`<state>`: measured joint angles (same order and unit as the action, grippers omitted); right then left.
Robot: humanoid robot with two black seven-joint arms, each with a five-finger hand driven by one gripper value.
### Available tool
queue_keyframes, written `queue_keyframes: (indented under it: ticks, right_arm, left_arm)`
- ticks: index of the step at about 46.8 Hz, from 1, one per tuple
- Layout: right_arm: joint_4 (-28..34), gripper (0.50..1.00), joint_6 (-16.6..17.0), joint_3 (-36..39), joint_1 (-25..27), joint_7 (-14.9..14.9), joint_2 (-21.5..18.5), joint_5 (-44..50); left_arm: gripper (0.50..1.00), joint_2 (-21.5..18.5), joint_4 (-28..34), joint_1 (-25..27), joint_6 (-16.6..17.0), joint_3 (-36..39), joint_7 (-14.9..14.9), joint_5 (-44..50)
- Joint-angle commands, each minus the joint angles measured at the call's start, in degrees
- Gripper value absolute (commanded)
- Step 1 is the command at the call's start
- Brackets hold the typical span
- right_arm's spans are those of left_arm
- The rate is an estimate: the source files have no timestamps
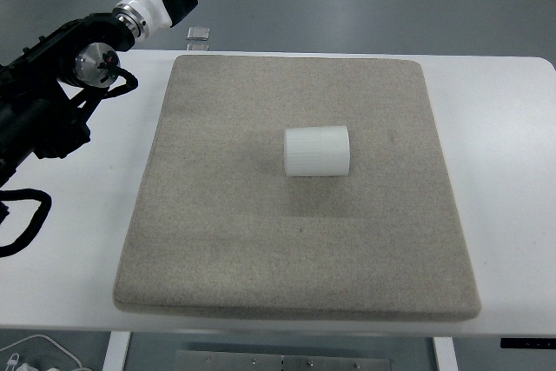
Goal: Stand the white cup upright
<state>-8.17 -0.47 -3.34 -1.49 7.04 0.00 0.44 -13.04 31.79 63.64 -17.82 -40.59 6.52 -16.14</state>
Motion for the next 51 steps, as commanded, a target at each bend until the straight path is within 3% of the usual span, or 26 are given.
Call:
queue_keyframes:
  ticks: [1,11,20,29,39,51]
  right_arm:
    - [0.0,0.93,0.0,0.0,0.0,0.0,0.0,0.0]
    - [0.0,0.93,0.0,0.0,0.0,0.0,0.0,0.0]
    - [0.0,0.93,0.0,0.0,0.0,0.0,0.0,0.0]
    - [0.0,0.93,0.0,0.0,0.0,0.0,0.0,0.0]
    - [0.0,0.93,0.0,0.0,0.0,0.0,0.0,0.0]
    - [0.0,0.93,0.0,0.0,0.0,0.0,0.0,0.0]
  left_arm:
    - [0.992,-1.2,4.7,0.4,0.2,1.0,-0.5,-5.5]
    - [0.99,-7.3,17.8,2.3,0.3,10.5,-3.2,-12.9]
    - [0.99,-11.6,28.0,5.7,0.8,17.7,-9.6,-12.9]
    - [0.99,-12.4,34.3,7.3,0.8,20.3,-17.1,-17.3]
    - [0.99,-11.9,39.8,7.2,1.4,21.3,-22.5,-22.4]
    - [0.979,-10.6,40.5,7.0,2.2,24.1,-24.9,-29.1]
